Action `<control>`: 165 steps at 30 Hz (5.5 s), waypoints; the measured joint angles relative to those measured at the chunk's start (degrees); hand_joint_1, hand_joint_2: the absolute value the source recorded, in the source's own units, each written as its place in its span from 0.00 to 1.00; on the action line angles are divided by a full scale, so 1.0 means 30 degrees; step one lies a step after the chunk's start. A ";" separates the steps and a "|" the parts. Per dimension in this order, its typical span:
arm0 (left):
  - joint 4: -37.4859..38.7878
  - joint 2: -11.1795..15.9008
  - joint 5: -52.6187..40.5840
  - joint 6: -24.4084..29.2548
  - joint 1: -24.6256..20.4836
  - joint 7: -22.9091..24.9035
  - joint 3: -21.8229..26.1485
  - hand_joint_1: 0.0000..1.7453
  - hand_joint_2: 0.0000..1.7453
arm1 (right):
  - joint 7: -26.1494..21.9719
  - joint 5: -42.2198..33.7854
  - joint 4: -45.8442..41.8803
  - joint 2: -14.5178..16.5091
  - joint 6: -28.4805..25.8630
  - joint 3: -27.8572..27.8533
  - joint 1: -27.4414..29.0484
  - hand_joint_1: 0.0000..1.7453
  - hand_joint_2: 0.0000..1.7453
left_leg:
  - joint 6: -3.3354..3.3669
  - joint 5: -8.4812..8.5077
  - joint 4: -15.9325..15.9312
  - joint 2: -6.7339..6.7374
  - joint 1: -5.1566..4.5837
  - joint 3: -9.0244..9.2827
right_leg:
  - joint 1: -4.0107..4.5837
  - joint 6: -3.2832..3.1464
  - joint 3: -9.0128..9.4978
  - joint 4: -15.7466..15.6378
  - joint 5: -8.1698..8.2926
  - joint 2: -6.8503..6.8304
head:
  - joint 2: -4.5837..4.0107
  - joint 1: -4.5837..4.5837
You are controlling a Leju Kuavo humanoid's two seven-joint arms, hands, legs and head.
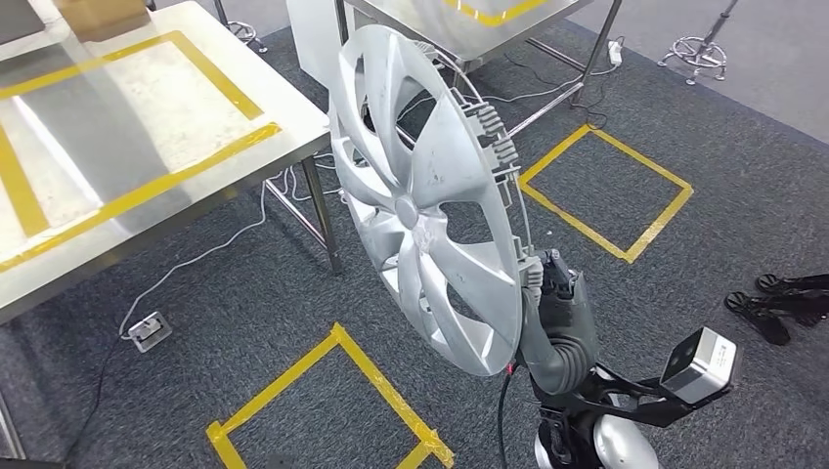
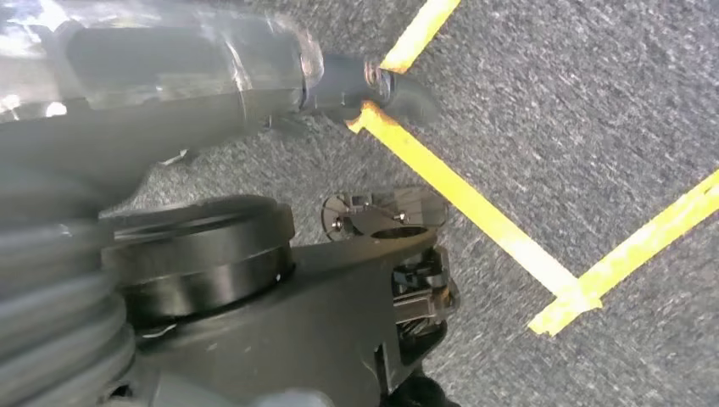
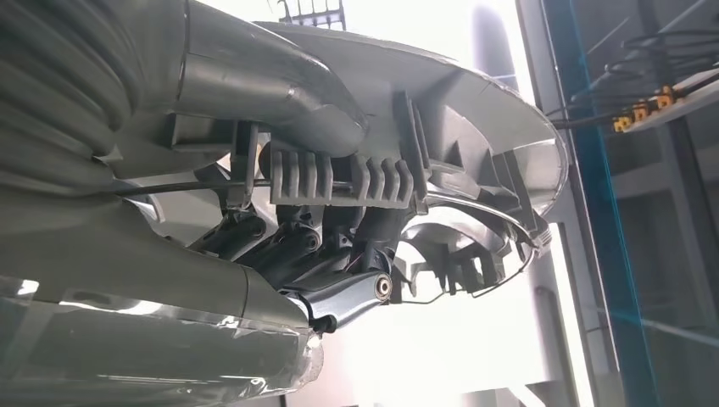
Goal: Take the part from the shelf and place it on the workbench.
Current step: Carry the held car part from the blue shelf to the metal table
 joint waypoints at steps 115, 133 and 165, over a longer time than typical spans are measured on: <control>0.0004 -0.0016 0.0173 -0.0016 0.0021 -0.0018 -0.0004 0.00 1.00 | 0.0301 -0.0698 0.0095 -0.0005 -0.0235 -0.0129 -0.0730 1.00 1.00 | 0.0129 -0.0235 -0.0090 0.0992 0.0203 0.0304 | -0.0216 0.1062 -0.2058 0.4342 -0.2340 -0.0899 | 0.0000 -0.0442; 0.0004 -0.0060 0.0348 0.0195 0.0040 0.0649 -0.0007 0.00 1.00 | 0.0184 -0.1317 0.0111 0.0002 0.0419 -0.0120 -0.0748 1.00 1.00 | 0.0080 -0.0234 -0.0151 0.0851 -0.0012 0.0233 | -0.0040 0.0665 -0.0265 -0.0396 0.0234 -0.0659 | 0.0000 -0.0237; 0.0004 -0.0058 0.0341 0.0078 0.0038 0.0621 -0.0007 0.00 1.00 | 0.0184 -0.1317 0.0115 0.0002 0.0528 -0.0113 -0.0784 1.00 1.00 | 0.0052 -0.0272 -0.0164 0.0911 -0.0008 0.0233 | -0.0042 0.0669 -0.0172 -0.0548 0.0241 -0.0622 | 0.0000 -0.0215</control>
